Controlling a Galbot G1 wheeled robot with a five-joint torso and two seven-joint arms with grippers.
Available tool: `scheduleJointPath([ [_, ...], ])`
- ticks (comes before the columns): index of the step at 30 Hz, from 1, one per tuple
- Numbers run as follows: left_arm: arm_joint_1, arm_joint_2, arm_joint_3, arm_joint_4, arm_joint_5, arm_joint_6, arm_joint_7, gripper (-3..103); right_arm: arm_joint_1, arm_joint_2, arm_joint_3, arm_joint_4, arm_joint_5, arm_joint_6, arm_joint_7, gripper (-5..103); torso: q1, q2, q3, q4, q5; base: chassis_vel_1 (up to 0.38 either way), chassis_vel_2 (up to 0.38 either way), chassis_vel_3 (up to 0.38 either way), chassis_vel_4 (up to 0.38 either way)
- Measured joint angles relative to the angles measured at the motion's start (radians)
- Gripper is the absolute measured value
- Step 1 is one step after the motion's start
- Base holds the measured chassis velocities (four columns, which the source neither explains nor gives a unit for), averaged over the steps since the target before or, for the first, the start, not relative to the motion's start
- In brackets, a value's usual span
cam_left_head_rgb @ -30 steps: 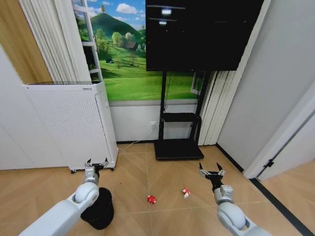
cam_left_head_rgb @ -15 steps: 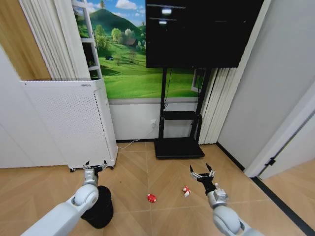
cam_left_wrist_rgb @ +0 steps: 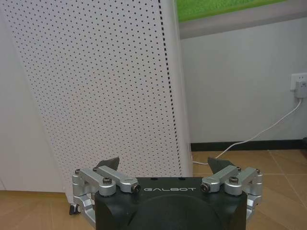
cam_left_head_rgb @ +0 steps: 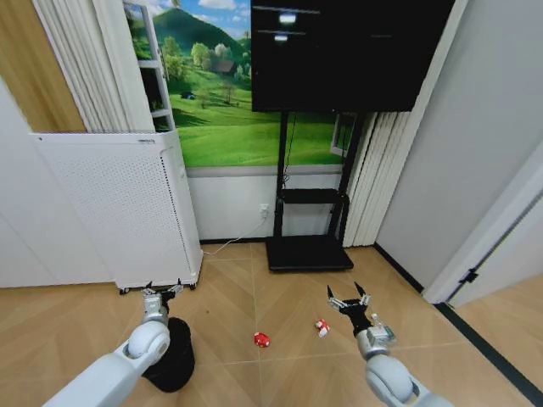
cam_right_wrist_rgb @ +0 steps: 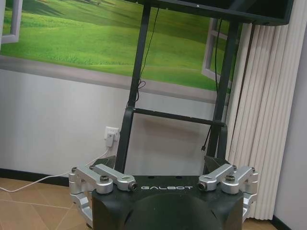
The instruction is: Pick up the trash bin and place the garbage on the floor into it.
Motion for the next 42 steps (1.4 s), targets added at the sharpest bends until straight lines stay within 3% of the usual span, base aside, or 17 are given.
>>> scheduleJointPath([
  [42, 0.020, -0.020, 0.000, 0.016, 0.032, -0.021, 0.020, 100, -0.053, 0.026, 0.039, -0.001, -0.040, 0.021, -0.001, 100, -0.054, -0.151, -0.098, 0.0001, 0.0000, 0.001, 0.001, 0.001, 0.001],
])
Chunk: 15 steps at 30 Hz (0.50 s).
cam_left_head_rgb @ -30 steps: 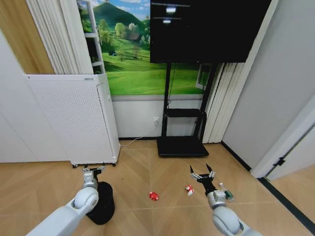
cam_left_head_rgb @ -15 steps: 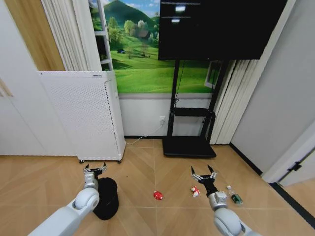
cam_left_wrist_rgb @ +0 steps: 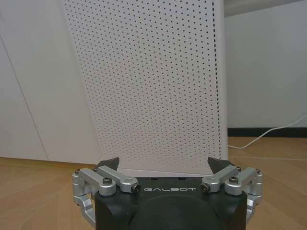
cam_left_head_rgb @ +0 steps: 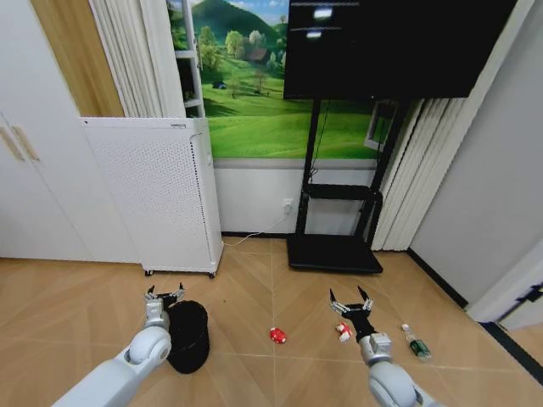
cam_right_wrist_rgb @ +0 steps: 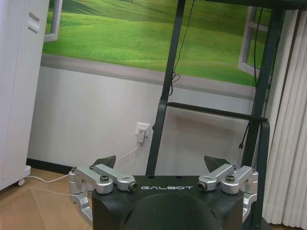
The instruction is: Pick up the trash bin and place the garbage on the floor into it.
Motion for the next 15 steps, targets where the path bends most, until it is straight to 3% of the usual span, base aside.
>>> scheduleJointPath([
  [2, 0.000, -0.007, -0.001, 0.005, 0.007, -0.008, 0.000, 100, -0.003, 0.002, 0.004, 0.000, -0.005, 0.000, 0.001, 100, -0.001, -0.002, -0.002, 0.0007, 0.0001, 0.000, 0.000, 0.000, 0.000],
  [7, 0.005, -0.010, -0.003, 0.010, 0.026, -0.006, -0.001, 100, -0.003, 0.005, 0.007, -0.002, -0.018, -0.026, 0.033, 100, -0.001, -0.002, -0.002, -0.0003, 0.0001, 0.000, 0.000, 0.000, 0.000],
  [15, 0.050, -0.012, -0.014, 0.020, 0.029, 0.038, -0.027, 100, -0.004, 0.010, 0.005, -0.019, -0.044, -0.052, 0.067, 100, 0.000, 0.001, 0.000, 0.0002, 0.0000, 0.000, 0.000, 0.000, 0.000],
])
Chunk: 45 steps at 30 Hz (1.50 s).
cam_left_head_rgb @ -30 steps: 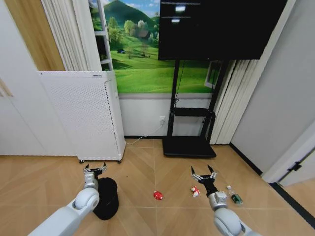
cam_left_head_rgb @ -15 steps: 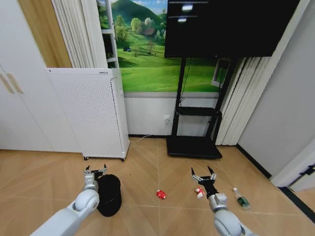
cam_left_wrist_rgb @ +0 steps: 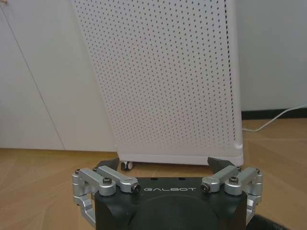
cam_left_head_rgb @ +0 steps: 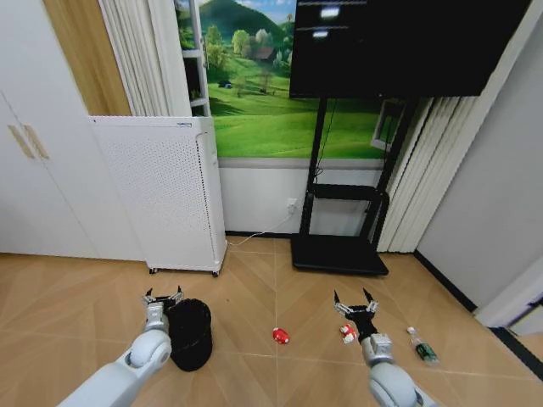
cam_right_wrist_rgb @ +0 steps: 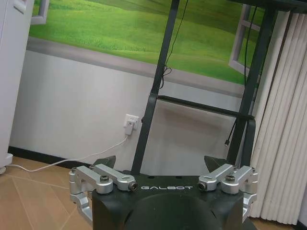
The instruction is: Pick up the trash bin and place the garbage on the floor into it.
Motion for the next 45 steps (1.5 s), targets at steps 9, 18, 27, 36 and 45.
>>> scheduleJointPath([
  [9, 0.087, 0.045, 0.007, 0.050, -0.034, 0.027, -0.013, 100, -0.014, 0.018, 0.001, -0.042, -0.032, 0.021, 0.000, 100, 0.001, 0.003, 0.002, 0.0000, 0.0001, 0.000, 0.000, 0.000, 0.000],
  [18, 0.054, 0.043, 0.061, 0.153, -0.010, -0.008, 0.039, 100, -0.041, 0.032, 0.009, -0.049, -0.043, 0.032, -0.004, 100, 0.002, 0.005, 0.003, -0.0005, 0.0000, 0.000, 0.000, 0.000, 0.000],
  [27, 0.006, 0.009, 0.106, 0.211, -0.005, -0.017, 0.055, 100, -0.072, 0.044, 0.034, -0.056, -0.047, 0.045, -0.008, 100, 0.002, 0.006, 0.004, -0.0002, -0.0001, 0.000, 0.000, 0.000, 0.000],
  [36, 0.009, -0.005, 0.106, 0.248, -0.011, -0.018, 0.069, 100, -0.073, 0.046, 0.044, -0.080, -0.044, 0.054, -0.012, 100, 0.003, 0.007, 0.004, -0.0001, 0.0000, 0.000, 0.000, 0.000, 0.000],
  [45, -0.016, -0.028, 0.126, 0.357, -0.002, -0.047, 0.110, 100, -0.073, 0.072, 0.032, -0.099, -0.031, 0.060, -0.009, 100, 0.003, 0.007, 0.005, -0.0001, 0.0000, 0.000, 0.000, 0.000, 0.000],
])
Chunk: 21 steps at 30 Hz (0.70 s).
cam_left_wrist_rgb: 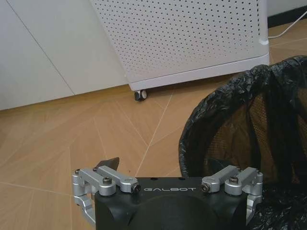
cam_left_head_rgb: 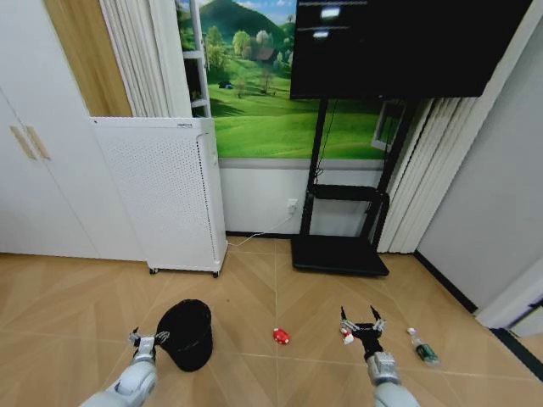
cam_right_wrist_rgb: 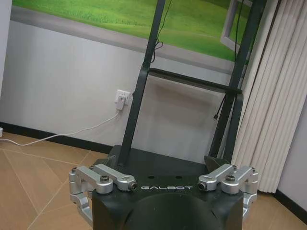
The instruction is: Pick up the trash bin and place the garbage on the floor into it.
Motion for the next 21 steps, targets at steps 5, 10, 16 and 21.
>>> scheduleJointPath([
  [5, -0.028, -0.029, 0.019, 0.049, 0.004, -0.028, 0.009, 100, -0.008, 0.004, 0.002, 0.000, 0.020, 0.005, -0.001, 100, 0.000, 0.000, 0.000, -0.0001, 0.0001, 0.000, 0.000, 0.000, 0.000],
  [10, -0.046, -0.049, 0.033, 0.074, 0.006, -0.050, 0.010, 85, -0.007, 0.001, 0.002, 0.011, 0.040, 0.007, -0.001, 100, 0.000, 0.000, 0.000, -0.0001, 0.0000, 0.000, 0.000, 0.000, 0.000],
  [16, -0.063, -0.062, 0.044, 0.092, 0.006, -0.071, 0.014, 62, -0.005, -0.001, 0.004, 0.013, 0.052, 0.014, -0.005, 100, 0.000, 0.001, 0.000, 0.0002, 0.0000, 0.000, 0.000, 0.000, 0.000],
  [21, -0.066, -0.069, 0.046, 0.099, 0.008, -0.077, 0.015, 41, -0.005, 0.000, 0.005, 0.006, 0.036, 0.025, -0.009, 100, 0.000, 0.001, 0.000, 0.0000, 0.0000, 0.000, 0.000, 0.000, 0.000],
])
